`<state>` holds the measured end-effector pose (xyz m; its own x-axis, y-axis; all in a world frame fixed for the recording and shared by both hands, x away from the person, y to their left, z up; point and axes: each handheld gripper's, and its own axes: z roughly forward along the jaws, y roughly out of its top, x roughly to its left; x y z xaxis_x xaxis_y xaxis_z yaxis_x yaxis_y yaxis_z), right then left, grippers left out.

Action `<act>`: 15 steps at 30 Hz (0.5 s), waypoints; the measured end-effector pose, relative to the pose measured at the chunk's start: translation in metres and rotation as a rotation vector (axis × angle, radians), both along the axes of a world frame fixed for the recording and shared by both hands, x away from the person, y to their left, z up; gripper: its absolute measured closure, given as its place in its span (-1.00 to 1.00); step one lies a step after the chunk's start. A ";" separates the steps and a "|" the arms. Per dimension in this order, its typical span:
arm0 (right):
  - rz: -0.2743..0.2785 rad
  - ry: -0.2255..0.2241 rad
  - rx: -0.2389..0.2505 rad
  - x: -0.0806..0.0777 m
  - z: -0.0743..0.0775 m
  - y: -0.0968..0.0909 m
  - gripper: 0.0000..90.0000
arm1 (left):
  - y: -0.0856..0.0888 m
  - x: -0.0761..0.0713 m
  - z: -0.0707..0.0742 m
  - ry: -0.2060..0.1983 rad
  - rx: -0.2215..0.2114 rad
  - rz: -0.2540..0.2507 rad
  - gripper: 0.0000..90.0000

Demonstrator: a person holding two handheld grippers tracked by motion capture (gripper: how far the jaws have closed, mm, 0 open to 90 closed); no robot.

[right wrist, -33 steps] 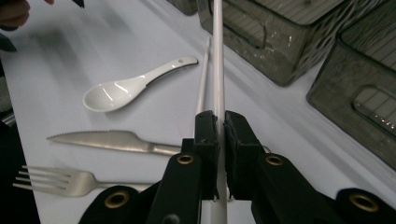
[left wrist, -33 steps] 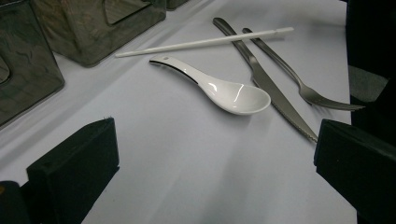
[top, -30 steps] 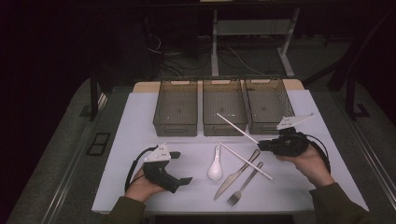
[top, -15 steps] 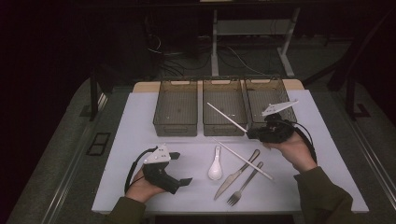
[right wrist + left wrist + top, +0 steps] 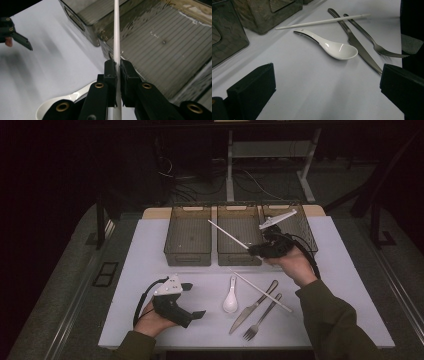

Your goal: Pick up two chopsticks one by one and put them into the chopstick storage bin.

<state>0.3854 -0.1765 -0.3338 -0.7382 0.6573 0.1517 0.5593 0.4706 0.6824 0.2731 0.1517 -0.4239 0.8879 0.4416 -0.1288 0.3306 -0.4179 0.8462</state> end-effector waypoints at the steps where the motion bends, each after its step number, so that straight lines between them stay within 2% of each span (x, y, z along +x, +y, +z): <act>1: -0.003 0.001 -0.002 0.002 0.001 0.003 0.87 | 0.000 0.000 0.000 -0.002 0.004 -0.002 -1.00; 5: -0.011 0.009 -0.002 0.013 0.004 0.017 0.87 | 0.000 0.001 0.000 0.001 -0.001 -0.001 -1.00; 15: -0.020 0.026 -0.041 0.043 0.004 0.058 0.87 | -0.001 0.001 0.001 -0.007 0.004 -0.015 -1.00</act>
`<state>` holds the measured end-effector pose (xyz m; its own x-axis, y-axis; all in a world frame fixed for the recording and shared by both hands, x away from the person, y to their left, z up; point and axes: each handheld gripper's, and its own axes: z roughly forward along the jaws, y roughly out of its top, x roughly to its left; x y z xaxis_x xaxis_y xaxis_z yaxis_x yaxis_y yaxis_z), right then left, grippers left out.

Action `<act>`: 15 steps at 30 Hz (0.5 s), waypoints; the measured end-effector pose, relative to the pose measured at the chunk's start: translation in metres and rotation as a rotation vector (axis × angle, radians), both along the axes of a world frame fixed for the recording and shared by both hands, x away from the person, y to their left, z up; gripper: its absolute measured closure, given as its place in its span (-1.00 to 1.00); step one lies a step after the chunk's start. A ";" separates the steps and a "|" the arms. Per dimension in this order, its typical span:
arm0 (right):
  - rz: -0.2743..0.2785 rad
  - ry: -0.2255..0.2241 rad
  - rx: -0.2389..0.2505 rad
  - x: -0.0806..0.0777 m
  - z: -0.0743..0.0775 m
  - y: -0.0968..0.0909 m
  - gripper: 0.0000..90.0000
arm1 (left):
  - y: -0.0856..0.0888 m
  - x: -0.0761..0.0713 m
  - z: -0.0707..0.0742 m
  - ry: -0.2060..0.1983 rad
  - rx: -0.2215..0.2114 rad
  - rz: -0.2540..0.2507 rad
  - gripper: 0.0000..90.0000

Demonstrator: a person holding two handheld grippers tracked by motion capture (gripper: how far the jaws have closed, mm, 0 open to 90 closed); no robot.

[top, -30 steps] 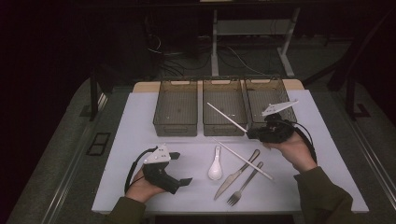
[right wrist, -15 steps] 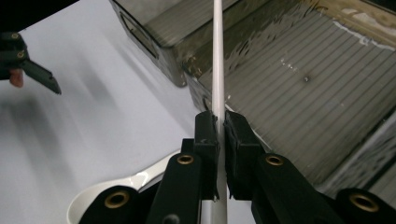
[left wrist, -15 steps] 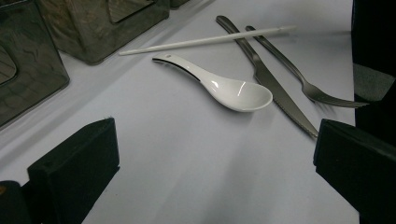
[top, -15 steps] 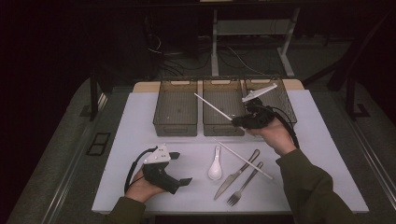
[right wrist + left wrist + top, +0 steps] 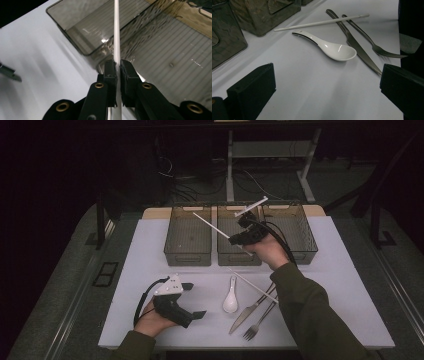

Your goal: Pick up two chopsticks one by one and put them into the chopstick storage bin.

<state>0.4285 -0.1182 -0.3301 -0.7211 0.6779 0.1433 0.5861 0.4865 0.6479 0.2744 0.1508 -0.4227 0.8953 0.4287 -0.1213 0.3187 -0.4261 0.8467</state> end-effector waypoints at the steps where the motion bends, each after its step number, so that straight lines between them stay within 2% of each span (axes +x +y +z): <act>1: -0.001 0.004 -0.001 0.003 0.000 0.004 0.87 | 0.000 0.000 0.000 0.000 0.003 0.000 -1.00; 7: -0.018 0.030 -0.018 0.020 -0.003 0.027 0.87 | 0.000 0.000 0.000 -0.006 0.006 -0.004 -1.00; 15: -0.036 0.052 -0.031 0.032 -0.010 0.050 0.87 | -0.001 -0.001 0.000 0.000 -0.005 -0.002 -1.00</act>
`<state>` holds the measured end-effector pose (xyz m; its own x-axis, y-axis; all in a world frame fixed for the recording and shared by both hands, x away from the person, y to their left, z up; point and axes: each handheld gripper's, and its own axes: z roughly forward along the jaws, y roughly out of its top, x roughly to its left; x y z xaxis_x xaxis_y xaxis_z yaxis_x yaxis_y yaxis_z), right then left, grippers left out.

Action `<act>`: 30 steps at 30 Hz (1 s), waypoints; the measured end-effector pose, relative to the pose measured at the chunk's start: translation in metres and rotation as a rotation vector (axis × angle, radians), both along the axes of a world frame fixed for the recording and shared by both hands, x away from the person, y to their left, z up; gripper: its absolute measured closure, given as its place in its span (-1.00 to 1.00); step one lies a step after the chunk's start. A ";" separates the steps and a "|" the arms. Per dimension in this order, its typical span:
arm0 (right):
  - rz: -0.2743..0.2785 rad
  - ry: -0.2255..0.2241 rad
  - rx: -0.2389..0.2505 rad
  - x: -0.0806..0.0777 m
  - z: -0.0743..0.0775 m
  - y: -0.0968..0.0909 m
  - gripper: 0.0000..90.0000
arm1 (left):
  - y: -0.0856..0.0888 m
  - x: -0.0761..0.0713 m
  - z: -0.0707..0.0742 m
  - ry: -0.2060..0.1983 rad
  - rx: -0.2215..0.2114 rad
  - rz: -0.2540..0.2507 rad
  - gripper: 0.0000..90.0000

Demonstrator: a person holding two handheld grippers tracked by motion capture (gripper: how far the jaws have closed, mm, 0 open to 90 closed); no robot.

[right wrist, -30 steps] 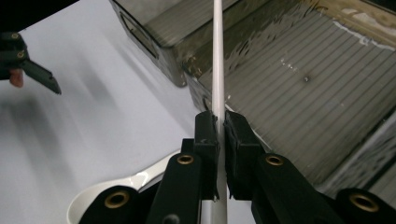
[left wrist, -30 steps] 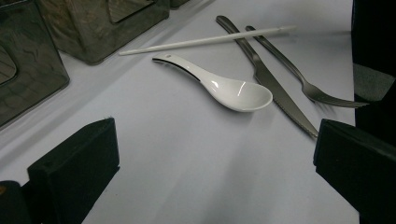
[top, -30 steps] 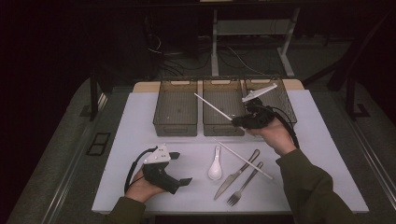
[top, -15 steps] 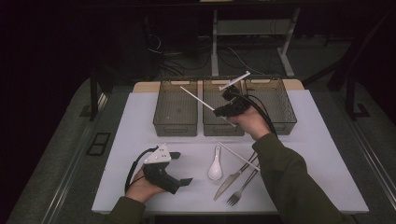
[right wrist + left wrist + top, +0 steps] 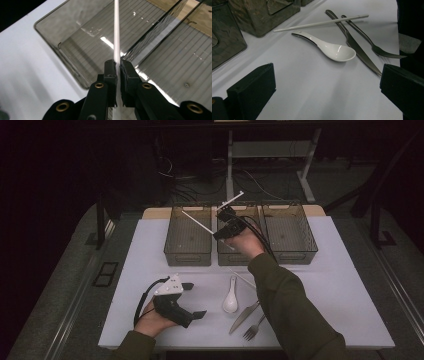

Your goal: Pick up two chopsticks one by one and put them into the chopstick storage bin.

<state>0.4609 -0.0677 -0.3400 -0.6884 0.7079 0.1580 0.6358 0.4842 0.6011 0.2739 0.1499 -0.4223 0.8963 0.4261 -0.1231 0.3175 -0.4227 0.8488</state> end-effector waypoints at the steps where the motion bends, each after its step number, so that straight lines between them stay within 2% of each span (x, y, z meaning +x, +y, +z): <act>1: -0.006 0.002 0.001 0.002 -0.001 0.002 0.87 | 0.000 0.000 0.000 -0.006 0.005 -0.004 -1.00; 17: -0.046 0.040 -0.042 0.028 -0.015 0.044 0.87 | 0.000 0.000 0.001 -0.003 -0.002 -0.013 -1.00; 23: -0.042 0.046 -0.056 0.030 -0.021 0.058 0.87 | 0.001 -0.001 0.002 -0.005 -0.003 -0.017 -1.00; 30: -0.057 0.053 -0.060 0.031 -0.025 0.064 0.86 | -0.001 -0.001 0.002 -0.007 -0.007 -0.019 -1.00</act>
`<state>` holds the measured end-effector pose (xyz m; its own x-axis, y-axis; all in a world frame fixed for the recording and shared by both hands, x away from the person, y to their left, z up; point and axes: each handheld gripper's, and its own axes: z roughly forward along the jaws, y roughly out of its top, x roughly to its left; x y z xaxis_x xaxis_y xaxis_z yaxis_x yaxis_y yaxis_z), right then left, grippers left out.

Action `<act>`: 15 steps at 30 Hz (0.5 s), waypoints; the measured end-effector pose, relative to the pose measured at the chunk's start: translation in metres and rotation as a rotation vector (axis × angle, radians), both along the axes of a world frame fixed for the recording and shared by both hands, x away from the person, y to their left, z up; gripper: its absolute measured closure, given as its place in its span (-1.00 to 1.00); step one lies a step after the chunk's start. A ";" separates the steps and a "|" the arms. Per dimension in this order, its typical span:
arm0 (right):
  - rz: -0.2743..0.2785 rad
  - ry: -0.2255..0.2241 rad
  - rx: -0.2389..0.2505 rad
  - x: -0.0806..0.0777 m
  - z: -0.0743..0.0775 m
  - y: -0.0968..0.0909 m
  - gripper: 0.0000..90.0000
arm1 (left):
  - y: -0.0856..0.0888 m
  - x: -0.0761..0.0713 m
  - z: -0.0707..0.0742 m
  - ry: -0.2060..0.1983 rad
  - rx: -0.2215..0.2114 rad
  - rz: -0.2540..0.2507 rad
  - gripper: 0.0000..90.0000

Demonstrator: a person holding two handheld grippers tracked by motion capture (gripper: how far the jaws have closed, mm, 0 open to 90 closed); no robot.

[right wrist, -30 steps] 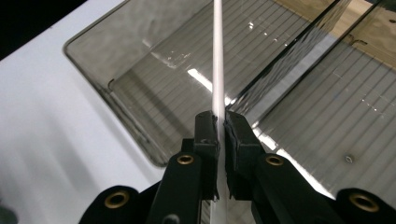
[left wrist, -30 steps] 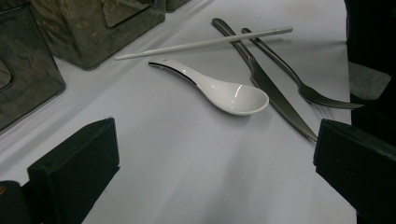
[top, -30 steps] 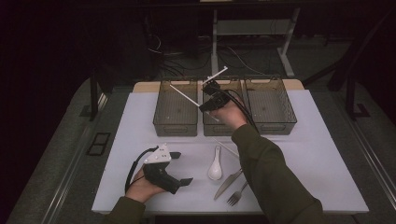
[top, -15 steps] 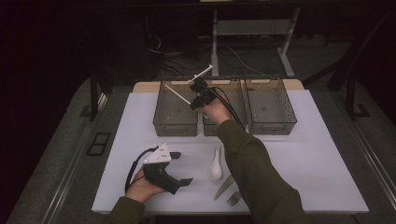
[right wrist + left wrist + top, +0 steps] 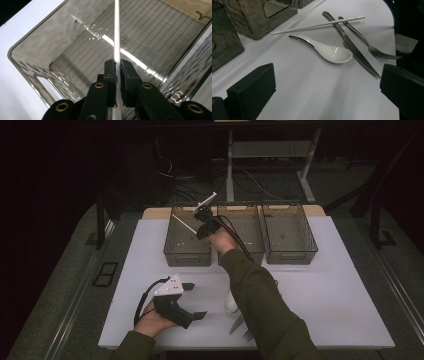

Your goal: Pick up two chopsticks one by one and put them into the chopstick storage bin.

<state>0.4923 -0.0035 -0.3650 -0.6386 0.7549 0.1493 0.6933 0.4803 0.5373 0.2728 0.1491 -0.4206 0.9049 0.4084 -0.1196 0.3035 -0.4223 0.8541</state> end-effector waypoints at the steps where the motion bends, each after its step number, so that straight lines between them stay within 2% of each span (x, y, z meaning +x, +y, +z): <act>1: -0.003 0.001 0.003 0.000 0.000 0.001 0.85 | 0.000 0.000 0.000 0.002 0.004 -0.003 -1.00; 5: -0.006 0.003 0.003 0.000 -0.003 0.002 0.83 | 0.000 0.000 0.000 0.002 0.004 -0.003 -1.00; 15: -0.001 -0.026 0.037 -0.002 0.004 -0.001 0.50 | 0.000 0.000 0.000 -0.002 0.005 -0.007 -1.00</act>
